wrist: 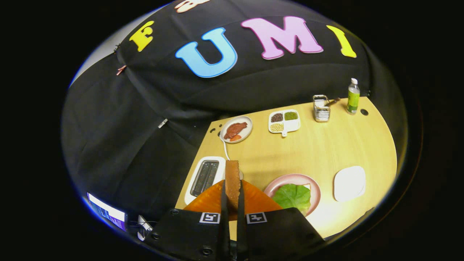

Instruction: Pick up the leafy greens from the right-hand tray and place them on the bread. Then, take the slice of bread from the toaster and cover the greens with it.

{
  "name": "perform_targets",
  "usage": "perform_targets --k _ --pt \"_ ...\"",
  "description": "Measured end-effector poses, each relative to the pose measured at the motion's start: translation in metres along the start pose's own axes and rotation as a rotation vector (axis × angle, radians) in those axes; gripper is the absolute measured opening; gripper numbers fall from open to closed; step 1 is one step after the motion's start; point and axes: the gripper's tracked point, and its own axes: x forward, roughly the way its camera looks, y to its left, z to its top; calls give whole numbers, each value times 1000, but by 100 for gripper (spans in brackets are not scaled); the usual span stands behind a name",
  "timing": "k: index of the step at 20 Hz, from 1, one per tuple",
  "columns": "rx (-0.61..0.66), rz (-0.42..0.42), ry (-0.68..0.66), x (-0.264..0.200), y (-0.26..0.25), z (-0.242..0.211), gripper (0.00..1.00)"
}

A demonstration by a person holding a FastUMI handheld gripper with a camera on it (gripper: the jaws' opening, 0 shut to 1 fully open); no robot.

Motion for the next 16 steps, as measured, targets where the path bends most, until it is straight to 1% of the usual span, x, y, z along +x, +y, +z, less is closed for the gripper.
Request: perform_targets --k 3,4,5,8,11,14,16 --pt "55 -9 27 13 -39 -22 12" --pt "77 -12 36 23 -47 -39 12" --pt "101 -9 44 29 -56 -45 12" --pt "175 24 67 54 -76 -64 12" --pt "298 61 79 77 -99 -77 12" --pt "383 41 112 97 -136 -99 12" --pt "393 45 120 106 -153 -108 12"
